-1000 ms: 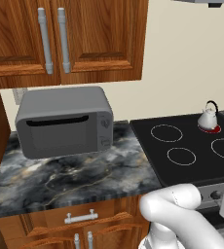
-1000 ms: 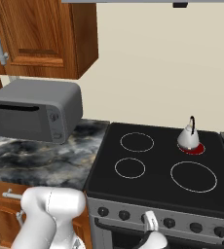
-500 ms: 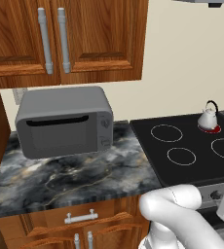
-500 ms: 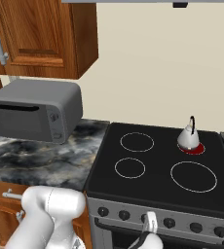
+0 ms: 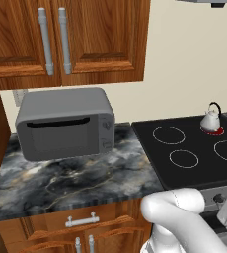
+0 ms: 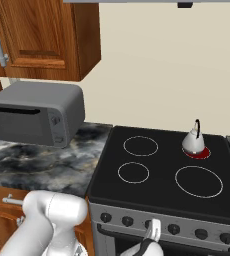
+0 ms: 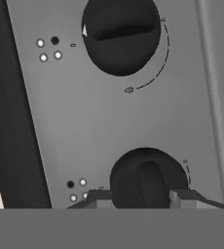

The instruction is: Lower the heat of the kettle.

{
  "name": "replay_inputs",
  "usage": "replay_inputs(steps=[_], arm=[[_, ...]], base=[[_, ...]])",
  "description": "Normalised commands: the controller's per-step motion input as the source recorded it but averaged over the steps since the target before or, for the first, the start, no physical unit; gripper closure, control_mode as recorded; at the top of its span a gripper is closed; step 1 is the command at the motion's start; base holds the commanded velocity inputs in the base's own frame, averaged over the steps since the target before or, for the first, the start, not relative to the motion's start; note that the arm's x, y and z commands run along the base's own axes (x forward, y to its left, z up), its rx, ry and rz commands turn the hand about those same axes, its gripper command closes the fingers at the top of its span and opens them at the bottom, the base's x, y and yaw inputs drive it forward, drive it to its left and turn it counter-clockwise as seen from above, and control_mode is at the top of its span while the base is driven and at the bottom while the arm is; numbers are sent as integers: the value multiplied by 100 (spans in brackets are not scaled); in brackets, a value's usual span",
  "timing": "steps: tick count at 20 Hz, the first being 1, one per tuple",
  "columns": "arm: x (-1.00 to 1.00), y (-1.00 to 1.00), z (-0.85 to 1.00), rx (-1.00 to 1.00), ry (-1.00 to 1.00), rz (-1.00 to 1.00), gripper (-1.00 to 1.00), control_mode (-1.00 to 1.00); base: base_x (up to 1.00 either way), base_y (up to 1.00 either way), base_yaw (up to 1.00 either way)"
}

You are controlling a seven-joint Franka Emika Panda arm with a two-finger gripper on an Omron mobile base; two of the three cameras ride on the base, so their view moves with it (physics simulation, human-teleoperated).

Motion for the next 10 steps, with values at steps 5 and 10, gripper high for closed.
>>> replay_inputs(steps=[5,10], arm=[[0,0,19,10,0,-16,100,-100],[0,0,19,10,0,-16,100,-100]], base=[[0,0,0],[0,0,0]])
